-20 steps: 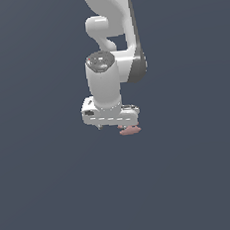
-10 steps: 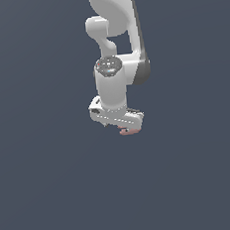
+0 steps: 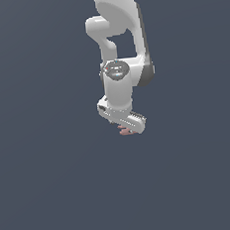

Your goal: Pick up the object and move it to a goal position.

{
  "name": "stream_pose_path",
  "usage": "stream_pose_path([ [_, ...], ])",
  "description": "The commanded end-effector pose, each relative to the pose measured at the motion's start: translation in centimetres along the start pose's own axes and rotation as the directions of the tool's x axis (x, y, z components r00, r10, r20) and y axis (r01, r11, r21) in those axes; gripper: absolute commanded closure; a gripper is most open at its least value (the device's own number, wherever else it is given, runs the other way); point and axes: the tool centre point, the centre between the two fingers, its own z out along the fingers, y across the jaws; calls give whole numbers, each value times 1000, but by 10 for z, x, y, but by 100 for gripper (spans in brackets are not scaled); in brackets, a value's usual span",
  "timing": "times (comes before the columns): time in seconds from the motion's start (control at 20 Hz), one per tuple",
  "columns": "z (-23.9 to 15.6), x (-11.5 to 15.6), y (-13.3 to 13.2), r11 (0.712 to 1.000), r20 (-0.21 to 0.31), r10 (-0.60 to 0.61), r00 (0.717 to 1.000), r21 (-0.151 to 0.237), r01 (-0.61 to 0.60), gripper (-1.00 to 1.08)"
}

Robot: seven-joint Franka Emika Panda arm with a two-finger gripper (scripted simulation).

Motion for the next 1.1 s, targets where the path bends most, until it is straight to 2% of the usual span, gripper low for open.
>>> stream_pose_path([
  [0.0,5,-6,-2,998,1,65,998,-1,-65,-92],
  [0.25,15,-17,-4,982,1,191,982,-4,-191,-92],
  [0.5,24,-28,-5,949,0,314,949,-7,-314,-92],
  [0.75,33,-39,-6,901,-4,433,901,-10,-433,-92],
  [1.05,44,-52,-6,824,-11,566,824,-11,-566,-92],
])
